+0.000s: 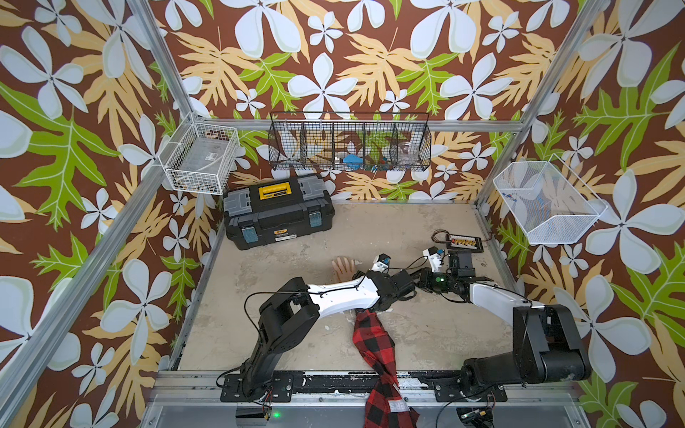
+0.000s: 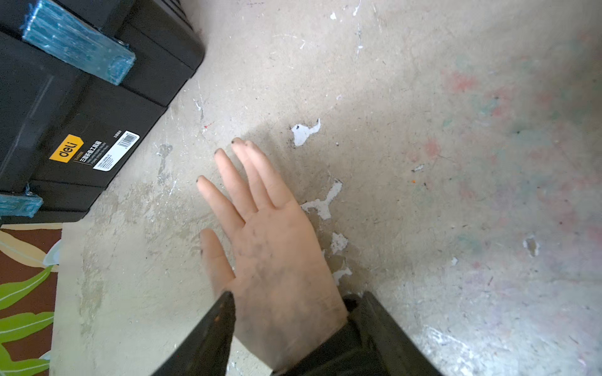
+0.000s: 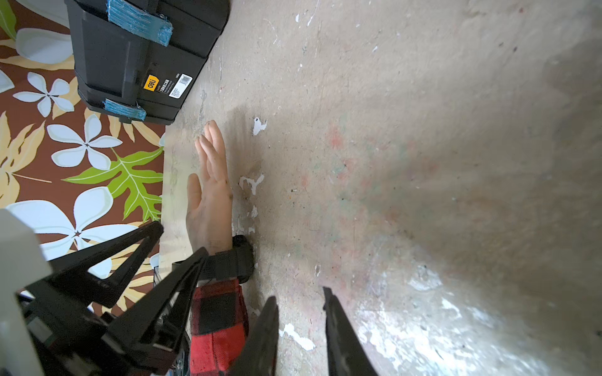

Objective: Take off the watch
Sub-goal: Untie the watch from the hand.

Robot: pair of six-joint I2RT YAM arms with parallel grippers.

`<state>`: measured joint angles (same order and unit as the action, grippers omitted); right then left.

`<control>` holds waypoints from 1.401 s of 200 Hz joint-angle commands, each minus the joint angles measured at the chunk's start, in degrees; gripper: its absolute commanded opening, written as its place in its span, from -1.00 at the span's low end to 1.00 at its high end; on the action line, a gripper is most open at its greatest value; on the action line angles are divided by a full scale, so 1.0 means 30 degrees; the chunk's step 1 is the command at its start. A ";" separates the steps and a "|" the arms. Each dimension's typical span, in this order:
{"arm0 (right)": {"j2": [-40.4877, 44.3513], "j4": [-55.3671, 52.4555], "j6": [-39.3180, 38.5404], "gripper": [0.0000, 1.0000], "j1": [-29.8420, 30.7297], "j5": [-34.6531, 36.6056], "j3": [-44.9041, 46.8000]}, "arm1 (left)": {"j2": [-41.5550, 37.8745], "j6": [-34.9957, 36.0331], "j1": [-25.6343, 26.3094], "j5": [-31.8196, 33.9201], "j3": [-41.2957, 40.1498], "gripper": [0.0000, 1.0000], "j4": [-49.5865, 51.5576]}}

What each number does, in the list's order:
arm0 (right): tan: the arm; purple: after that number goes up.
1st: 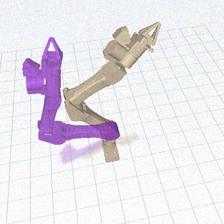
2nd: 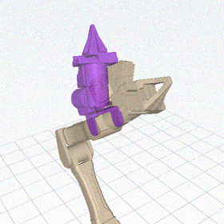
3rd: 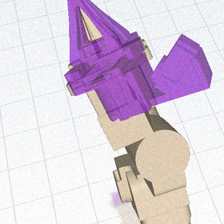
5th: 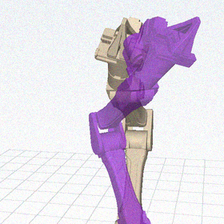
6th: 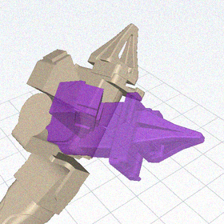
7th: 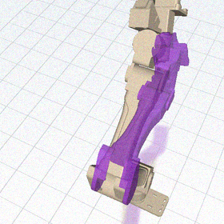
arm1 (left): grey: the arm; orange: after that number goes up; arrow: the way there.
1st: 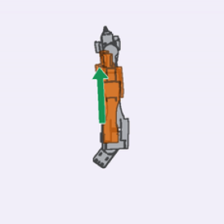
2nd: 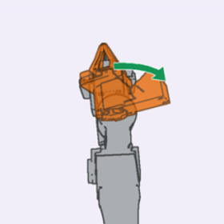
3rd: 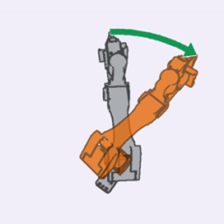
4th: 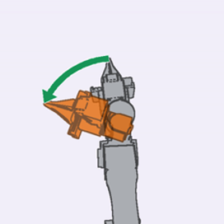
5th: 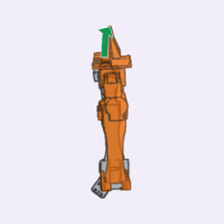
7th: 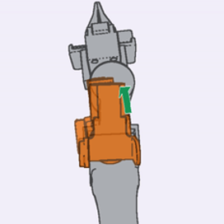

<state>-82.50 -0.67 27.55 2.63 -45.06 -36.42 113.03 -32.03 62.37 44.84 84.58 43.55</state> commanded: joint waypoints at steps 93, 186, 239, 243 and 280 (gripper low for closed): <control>0.0338 -0.0462 -0.0439 -0.50 -0.0007 -0.0025 0.0037 | -0.4829 0.1076 -0.0576 -0.3195 -0.5809 -0.50 -0.7302; 0.1311 -0.0977 -0.0286 -0.55 0.1253 0.0448 0.0510 | -0.9206 0.4878 -0.1488 -0.7000 -1.1061 -1.00 -1.4900; 0.1776 -0.0510 0.0849 -0.55 0.3720 0.1271 0.0432 | -1.1817 0.5968 -0.2892 -0.9646 -1.4725 -1.00 -1.9435; 0.1777 -0.0510 0.0881 -0.55 0.3928 0.1317 0.0315 | -1.1978 0.5986 -0.3029 -0.9800 -1.5069 -1.00 -1.9790; 0.1331 -0.0857 0.0898 -0.52 0.5878 0.2161 -0.0846 | -1.3227 0.5525 -0.3818 -1.0310 -1.7575 -1.00 -2.1939</control>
<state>-77.60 -3.05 29.78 17.65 -41.12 -36.93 75.26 -15.35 51.86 16.43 34.98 -12.60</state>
